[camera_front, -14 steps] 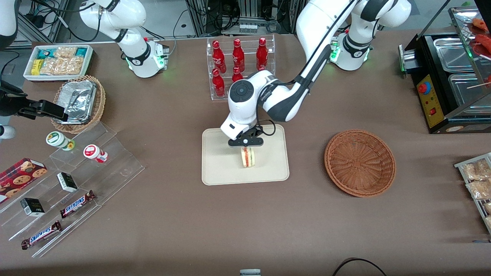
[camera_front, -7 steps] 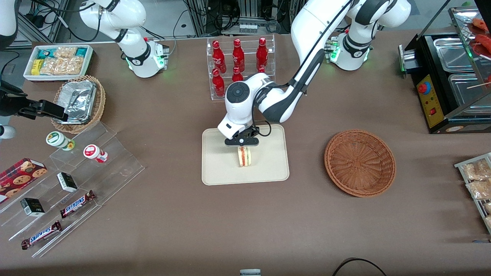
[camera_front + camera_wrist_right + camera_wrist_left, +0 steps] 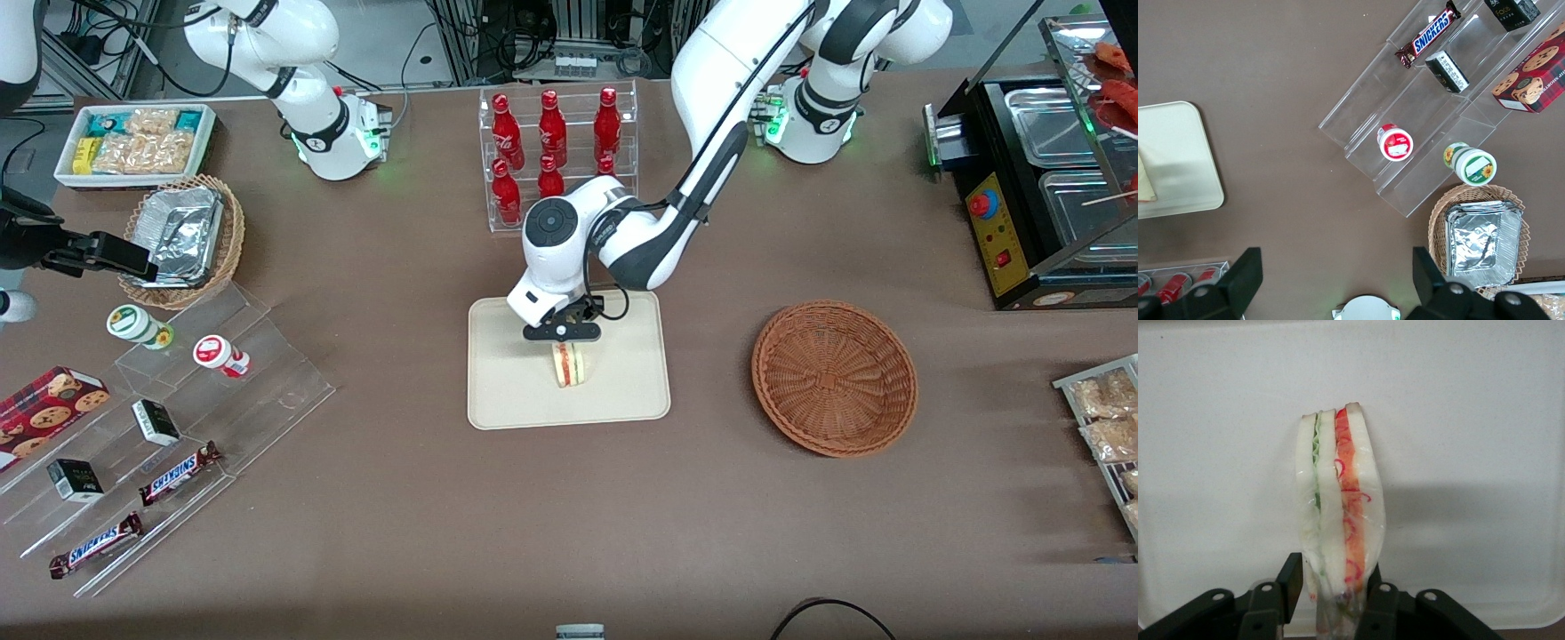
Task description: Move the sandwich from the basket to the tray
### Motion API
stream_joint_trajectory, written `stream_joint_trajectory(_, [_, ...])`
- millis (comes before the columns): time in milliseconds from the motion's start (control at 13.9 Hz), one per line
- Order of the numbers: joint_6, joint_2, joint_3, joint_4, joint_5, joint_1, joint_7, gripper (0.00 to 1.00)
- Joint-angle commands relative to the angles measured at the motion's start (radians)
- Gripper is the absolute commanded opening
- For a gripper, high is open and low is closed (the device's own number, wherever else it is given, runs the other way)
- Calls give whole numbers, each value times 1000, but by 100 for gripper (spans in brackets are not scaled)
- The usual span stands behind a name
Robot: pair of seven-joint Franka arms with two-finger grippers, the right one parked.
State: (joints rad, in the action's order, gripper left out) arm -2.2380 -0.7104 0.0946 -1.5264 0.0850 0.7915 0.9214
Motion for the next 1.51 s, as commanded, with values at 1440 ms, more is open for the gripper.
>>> stream_joint_trajectory(1440, [463,657,-53,-179,-10,-402,-329,100])
